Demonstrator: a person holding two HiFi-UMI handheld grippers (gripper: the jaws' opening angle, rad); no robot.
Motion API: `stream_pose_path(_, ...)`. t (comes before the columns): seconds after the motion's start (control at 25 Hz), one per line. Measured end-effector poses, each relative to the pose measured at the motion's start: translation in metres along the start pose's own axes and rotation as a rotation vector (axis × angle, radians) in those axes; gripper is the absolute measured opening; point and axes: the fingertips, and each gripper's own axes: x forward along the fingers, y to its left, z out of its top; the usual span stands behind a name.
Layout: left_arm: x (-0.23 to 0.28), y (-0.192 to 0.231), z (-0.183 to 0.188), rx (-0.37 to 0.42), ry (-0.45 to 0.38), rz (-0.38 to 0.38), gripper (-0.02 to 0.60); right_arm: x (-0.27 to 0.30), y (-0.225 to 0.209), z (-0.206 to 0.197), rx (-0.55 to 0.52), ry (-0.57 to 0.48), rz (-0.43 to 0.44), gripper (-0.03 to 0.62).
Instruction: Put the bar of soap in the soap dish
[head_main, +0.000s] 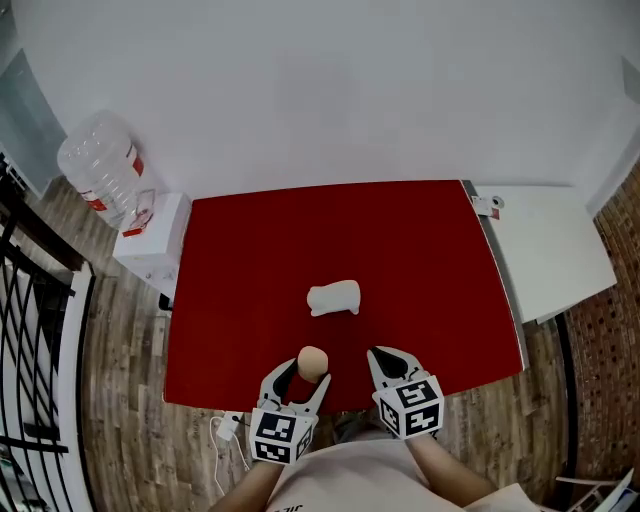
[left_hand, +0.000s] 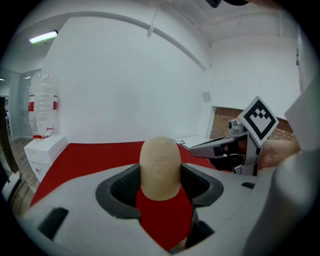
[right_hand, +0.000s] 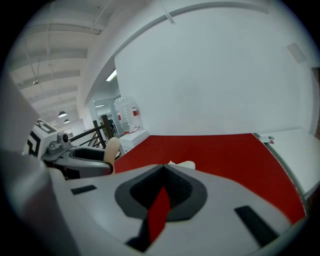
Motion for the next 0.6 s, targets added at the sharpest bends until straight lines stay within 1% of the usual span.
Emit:
stream_pose_path(0.16, 0.028, 0.005, 0.024, -0.002, -0.019, 0.027, 0.259, 0.019, -0.024, 0.022, -0.019, 0.0, 0.025, 0.003)
stream_pose_path(0.24, 0.035, 0.009, 0.03, 0.001, -0.02, 0.037, 0.259, 0.027, -0.031, 0.027, -0.019, 0.005, 0.034, 0.003)
stream_pose_path(0.44, 0.044, 0.016, 0.026, -0.014, 0.002, 0.046, 0.259, 0.038, -0.034, 0.031, -0.015, 0.015, 0.048, 0.003)
stream_pose_path(0.6, 0.045, 0.026, 0.029, -0.009, 0.013, 0.031, 0.259, 0.045, -0.028, 0.034, -0.002, 0.022, 0.042, 0.003)
